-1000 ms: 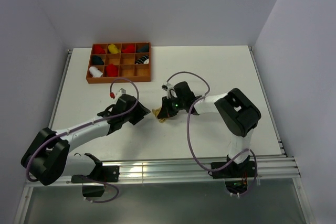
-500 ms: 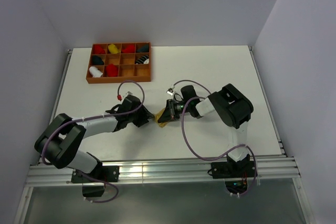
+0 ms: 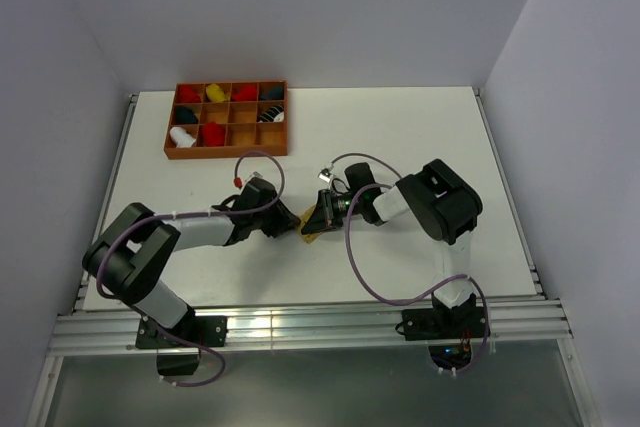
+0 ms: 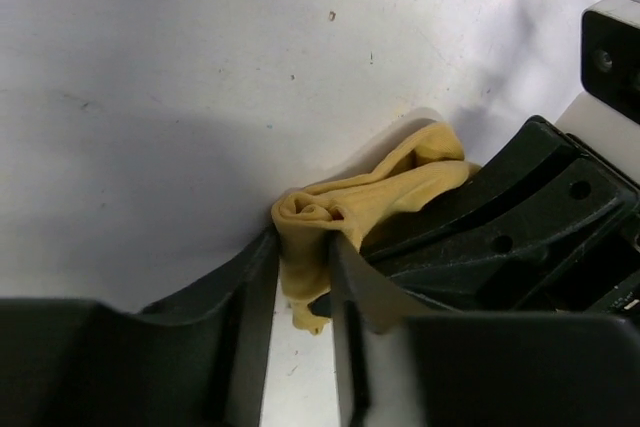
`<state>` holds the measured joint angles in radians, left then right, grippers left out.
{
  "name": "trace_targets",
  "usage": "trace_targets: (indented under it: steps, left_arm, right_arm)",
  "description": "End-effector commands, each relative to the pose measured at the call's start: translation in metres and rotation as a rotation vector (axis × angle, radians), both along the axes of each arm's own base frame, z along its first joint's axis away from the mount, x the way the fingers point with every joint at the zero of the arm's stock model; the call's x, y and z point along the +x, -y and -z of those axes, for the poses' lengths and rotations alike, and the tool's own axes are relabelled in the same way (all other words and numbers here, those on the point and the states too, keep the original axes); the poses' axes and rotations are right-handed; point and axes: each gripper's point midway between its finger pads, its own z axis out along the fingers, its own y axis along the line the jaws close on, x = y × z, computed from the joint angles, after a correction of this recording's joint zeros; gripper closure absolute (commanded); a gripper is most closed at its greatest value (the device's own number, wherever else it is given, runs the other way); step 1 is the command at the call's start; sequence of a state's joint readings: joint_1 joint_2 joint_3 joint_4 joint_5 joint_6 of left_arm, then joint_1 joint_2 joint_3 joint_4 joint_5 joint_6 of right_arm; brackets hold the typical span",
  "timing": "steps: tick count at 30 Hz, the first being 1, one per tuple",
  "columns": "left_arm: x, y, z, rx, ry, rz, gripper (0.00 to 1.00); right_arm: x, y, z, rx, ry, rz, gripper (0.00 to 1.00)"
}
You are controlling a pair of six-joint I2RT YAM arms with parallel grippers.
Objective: Roll the socks
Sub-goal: Roll the sock at the center of the board.
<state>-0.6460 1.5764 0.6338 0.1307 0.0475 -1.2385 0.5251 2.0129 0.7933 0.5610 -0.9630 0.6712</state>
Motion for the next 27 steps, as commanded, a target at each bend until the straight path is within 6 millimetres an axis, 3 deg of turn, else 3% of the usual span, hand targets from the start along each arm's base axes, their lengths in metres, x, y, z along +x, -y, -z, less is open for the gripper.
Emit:
trace_targets:
  steps: [1,3,7,9,10,16,18,22,27]
  left_arm:
    - [-0.005,0.006,0.010,0.023,-0.021,0.039,0.70]
    - [-0.008,0.008,0.012,0.027,-0.024,0.054,0.78]
    - [-0.009,0.012,0.011,0.045,-0.016,0.071,0.99]
    - [-0.009,0.010,0.011,0.060,-0.010,0.068,1.00]
    - [-0.009,0.008,0.010,0.066,-0.006,0.066,1.00]
    - [-0.007,0.005,0.007,0.088,0.016,0.068,1.00]
    - [-0.008,0.005,0.005,0.091,0.020,0.076,1.00]
    - [-0.004,0.004,-0.003,0.108,0.058,0.073,1.00]
    - [-0.003,-0.002,-0.008,0.139,0.083,0.064,0.99]
  right_arm:
    - [0.003,0.004,0.008,-0.035,0.013,0.003,1.00]
    - [0.005,0.004,0.006,-0.038,0.023,0.003,1.00]
    - [0.011,0.008,0.002,-0.097,0.072,0.008,0.89]
    - [0.017,0.011,-0.004,-0.137,0.100,0.035,0.78]
    - [0.018,0.015,-0.017,-0.159,0.128,0.042,0.70]
    - [0.035,0.036,-0.061,-0.266,0.264,0.182,0.63]
    - [0.043,0.045,-0.061,-0.318,0.280,0.237,0.63]
    - [0.057,0.062,-0.039,-0.459,0.258,0.311,0.70]
    - [0.067,0.063,-0.012,-0.518,0.229,0.320,0.74]
